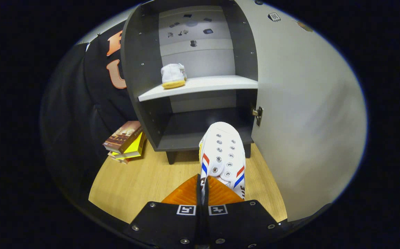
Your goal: Open the shoe cabinet door, grab the shoes and put them into the shoe cabinet, then close the shoe cabinet door.
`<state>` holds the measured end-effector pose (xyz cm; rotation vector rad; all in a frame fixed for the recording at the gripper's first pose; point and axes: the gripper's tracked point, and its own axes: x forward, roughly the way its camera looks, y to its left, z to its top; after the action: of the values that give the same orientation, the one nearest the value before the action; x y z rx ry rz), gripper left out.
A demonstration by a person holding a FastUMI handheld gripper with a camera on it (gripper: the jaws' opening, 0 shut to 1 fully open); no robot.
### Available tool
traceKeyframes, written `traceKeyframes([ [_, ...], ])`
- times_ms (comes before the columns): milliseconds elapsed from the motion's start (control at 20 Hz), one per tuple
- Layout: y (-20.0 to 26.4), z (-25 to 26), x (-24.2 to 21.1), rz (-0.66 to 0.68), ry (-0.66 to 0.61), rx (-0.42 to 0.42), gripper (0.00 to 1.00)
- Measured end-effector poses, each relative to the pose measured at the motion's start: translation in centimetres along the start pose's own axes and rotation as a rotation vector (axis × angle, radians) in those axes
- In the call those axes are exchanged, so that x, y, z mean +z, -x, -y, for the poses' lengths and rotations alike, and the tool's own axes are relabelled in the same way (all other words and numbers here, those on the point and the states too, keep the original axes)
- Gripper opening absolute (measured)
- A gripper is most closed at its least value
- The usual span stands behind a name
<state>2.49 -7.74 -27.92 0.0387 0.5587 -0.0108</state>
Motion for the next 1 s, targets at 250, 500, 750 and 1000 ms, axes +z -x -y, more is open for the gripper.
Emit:
traceKeyframes([
  [250, 4.0, -0.9, 8.0, 0.089, 0.037, 0.035, 0.0],
  [500, 3.2, -2.3, 15.0, 0.153, 0.054, 0.055, 0.0],
  [750, -0.6, -2.2, 20.5, 0.175, 0.088, 0.029, 0.0],
  [1000, -5.5, -0.3, 25.6, 0.189, 0.125, -0.023, 0.0],
])
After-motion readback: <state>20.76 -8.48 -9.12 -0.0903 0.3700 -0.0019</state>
